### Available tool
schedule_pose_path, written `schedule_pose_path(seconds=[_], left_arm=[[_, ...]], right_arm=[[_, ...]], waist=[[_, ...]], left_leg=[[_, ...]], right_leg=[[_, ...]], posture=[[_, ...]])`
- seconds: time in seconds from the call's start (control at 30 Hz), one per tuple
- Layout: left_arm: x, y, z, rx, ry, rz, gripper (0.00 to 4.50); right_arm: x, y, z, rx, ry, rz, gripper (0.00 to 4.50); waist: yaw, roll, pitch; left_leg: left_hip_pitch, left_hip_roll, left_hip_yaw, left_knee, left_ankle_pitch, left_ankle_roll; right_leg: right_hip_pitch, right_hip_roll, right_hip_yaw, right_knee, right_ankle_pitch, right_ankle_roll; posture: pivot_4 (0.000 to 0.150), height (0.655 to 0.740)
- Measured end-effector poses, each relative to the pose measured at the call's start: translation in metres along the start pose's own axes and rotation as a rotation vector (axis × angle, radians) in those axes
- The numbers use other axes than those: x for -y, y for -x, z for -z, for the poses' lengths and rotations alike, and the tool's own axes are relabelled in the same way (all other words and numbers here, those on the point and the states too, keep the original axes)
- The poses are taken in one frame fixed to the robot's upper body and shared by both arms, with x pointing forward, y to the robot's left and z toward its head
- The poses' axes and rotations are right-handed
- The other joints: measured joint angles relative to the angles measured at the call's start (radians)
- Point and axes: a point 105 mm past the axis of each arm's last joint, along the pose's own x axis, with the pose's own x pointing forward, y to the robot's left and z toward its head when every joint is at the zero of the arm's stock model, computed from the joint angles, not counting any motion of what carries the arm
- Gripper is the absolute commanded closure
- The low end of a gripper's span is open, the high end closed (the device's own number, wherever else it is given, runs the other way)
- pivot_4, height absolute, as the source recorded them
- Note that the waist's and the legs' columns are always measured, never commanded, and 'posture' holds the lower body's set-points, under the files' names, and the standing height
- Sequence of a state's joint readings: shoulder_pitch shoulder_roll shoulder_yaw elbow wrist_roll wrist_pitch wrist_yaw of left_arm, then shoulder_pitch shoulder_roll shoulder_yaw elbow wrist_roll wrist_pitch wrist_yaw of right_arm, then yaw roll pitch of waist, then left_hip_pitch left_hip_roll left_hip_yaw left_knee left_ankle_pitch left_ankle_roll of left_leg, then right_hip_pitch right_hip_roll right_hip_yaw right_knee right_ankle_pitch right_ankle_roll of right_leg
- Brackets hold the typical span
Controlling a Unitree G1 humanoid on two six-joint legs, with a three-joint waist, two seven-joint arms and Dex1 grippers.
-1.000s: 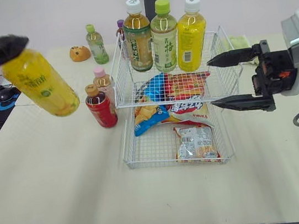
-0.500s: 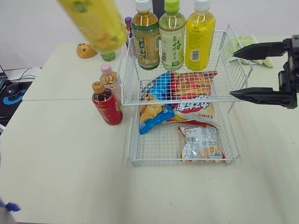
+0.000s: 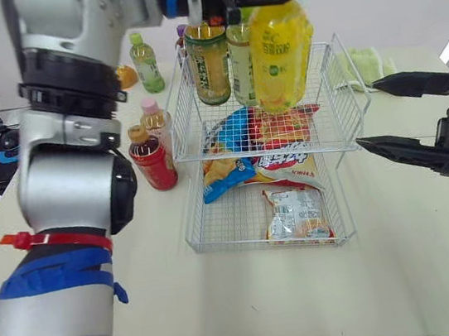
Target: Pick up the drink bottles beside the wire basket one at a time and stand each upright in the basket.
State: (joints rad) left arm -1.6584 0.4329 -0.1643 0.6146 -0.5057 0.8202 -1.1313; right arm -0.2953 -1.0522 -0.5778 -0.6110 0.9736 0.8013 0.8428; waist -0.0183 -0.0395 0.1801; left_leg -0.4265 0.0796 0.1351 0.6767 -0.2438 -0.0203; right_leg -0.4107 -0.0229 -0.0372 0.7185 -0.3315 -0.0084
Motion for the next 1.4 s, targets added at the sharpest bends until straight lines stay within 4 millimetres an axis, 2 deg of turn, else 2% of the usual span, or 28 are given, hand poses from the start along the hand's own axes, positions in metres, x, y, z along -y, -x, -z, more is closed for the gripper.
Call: schedule_pose_path(seconds=[0.27,0.5,0.57,0.7,0.83,0.87,1.0,1.17,1.27,1.4], left_arm=[[-0.007,-0.029,0.026,-0.037,-0.035,-0.005,3.14],[-0.01,-0.035,0.032,-0.031,-0.023,-0.003,3.14],[-0.009,-0.034,0.032,-0.028,-0.016,0.006,2.42],[-0.008,-0.033,0.029,-0.005,0.013,0.03,1.28],[-0.003,-0.027,0.008,0.045,-0.001,0.055,0.02],[-0.001,-0.025,0.003,0.058,-0.006,0.061,0.02],[0.007,-0.001,-0.018,0.118,-0.031,0.104,0.02],[0.014,0.05,-0.044,0.139,-0.104,0.042,0.02],[0.012,0.083,-0.043,0.133,-0.13,-0.047,0.02],[-0.002,0.13,-0.027,0.111,-0.118,-0.263,0.02]], right_arm=[[0.002,0.005,0.005,-0.018,-0.004,0.041,0.0],[0.0,0.006,0.007,-0.02,-0.001,0.045,0.0],[0.0,0.006,0.007,-0.02,0.002,0.05,0.0],[0.0,0.005,0.006,-0.019,0.006,0.057,0.0],[-0.001,0.005,0.005,-0.02,0.015,0.059,0.0],[-0.001,0.004,0.005,-0.022,0.016,0.061,0.0],[-0.001,0.004,0.003,-0.028,0.025,0.058,0.0],[-0.003,0.003,-0.004,-0.009,0.037,0.037,0.0],[-0.005,0.0,-0.009,0.008,0.043,0.016,0.0],[-0.011,-0.008,-0.015,0.039,0.04,-0.041,0.0]], waist=[[0.001,0.0,0.0],[0.0,0.001,0.0],[0.0,0.001,0.0],[0.0,0.001,0.0],[0.0,0.001,0.0],[-0.001,0.001,-0.001],[-0.009,0.001,-0.001],[-0.014,0.003,-0.002],[-0.012,0.003,-0.002],[-0.013,0.003,-0.002]], left_leg=[[0.0,-0.001,0.0,0.001,0.0,0.0],[0.0,-0.001,-0.001,0.002,0.0,0.0],[0.0,-0.001,-0.001,0.002,0.0,0.0],[0.0,-0.001,-0.001,0.002,0.0,0.0],[0.0,-0.001,-0.001,0.002,0.0,0.0],[0.0,-0.001,-0.001,0.002,0.0,0.0],[0.001,0.0,-0.001,0.002,0.0,0.0],[0.002,0.0,-0.001,0.002,0.0,0.0],[0.005,0.0,-0.001,0.002,0.0,0.0],[0.007,0.0,0.0,0.002,0.0,0.0]], right_leg=[[0.001,0.0,0.0,0.0,0.0,0.0],[0.001,0.0,0.0,0.001,0.0,0.0],[0.001,0.0,0.0,0.001,0.0,0.0],[0.002,0.0,0.0,0.001,0.0,0.0],[0.001,0.0,0.0,0.001,0.0,0.0],[0.001,0.0,0.0,0.001,0.0,0.0],[0.002,0.0,0.0,0.001,0.0,0.0],[0.002,0.001,0.0,0.002,0.0,0.0],[0.005,0.0,0.0,0.003,0.0,0.0],[0.006,0.0,0.002,0.004,0.0,0.0]], posture=[[0.15,0.7155],[0.15,0.7155],[0.15,0.7155],[0.15,0.7155],[0.15,0.7155],[0.15,0.7155],[0.15,0.7155],[0.15,0.7155],[0.15,0.7155],[0.15,0.7155]])
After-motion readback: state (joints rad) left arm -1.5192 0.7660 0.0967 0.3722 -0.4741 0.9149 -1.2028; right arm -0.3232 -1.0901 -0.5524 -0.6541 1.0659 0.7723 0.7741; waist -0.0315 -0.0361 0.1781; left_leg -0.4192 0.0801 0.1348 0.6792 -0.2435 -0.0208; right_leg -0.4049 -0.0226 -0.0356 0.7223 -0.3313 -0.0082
